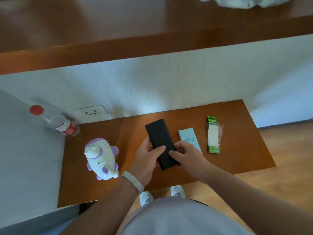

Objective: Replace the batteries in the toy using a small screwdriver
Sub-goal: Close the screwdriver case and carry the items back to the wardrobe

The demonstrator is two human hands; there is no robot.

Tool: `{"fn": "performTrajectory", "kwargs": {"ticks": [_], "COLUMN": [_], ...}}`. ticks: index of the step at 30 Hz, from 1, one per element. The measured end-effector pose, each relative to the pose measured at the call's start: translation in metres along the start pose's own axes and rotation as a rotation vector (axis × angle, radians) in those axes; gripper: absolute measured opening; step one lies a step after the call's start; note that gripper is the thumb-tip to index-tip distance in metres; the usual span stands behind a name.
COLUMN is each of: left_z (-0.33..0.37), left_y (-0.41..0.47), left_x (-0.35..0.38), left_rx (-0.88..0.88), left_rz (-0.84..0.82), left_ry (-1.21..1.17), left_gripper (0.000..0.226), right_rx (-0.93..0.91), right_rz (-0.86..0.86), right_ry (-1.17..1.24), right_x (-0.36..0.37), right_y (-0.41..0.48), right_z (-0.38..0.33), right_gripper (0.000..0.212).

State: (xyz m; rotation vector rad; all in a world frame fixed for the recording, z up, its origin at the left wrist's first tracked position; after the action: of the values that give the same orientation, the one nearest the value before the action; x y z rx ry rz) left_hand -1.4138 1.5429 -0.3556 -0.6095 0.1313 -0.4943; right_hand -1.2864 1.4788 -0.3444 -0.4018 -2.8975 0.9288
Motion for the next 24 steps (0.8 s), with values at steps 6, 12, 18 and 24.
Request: {"fn": "performTrajectory", "kwargs": {"ticks": [6,12,18,24], "left_z": [-0.010,-0.012,-0.013,-0.015], "left_y": [0.009,0.020,0.030,0.036], "left_x": [-0.005,0.000,0.010,0.020], "left_rx": [-0.037,-0.038,-0.065,-0.084], "left_rz": [0.002,-0.031,-0.068,-0.058], "left_ry": [0.039,0.076,0.063,0.076], "left_gripper": [0.026,0.030,0.032,0.031], "right_rx": [0.020,0.025,0.062,0.147], "right_rz": [0.036,0.091,0.391,0.667], "right_ry": [-0.002,0.024,-0.033,-0.176], "right_x": [0.002,-0.016,-0.097,-0.172], "right_y": [0.006,0.010,0.021,0.035], "right_z": [0.012,0.020,0.056,0.095], "right_gripper": [0.012,0.014,0.009,0.035]}}
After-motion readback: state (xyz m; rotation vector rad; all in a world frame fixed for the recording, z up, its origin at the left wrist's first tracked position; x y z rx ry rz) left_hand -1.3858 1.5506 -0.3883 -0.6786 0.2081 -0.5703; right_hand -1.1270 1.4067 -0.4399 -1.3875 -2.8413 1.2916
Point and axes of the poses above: each hand's wrist, its own y-axis towards the middle knuckle, its own x-axis out of the palm, z = x × y, the point moved 8 cm from there along y, towards the middle knuckle, and after that the axes turned 13 degrees about y, right-handed, at the moved point
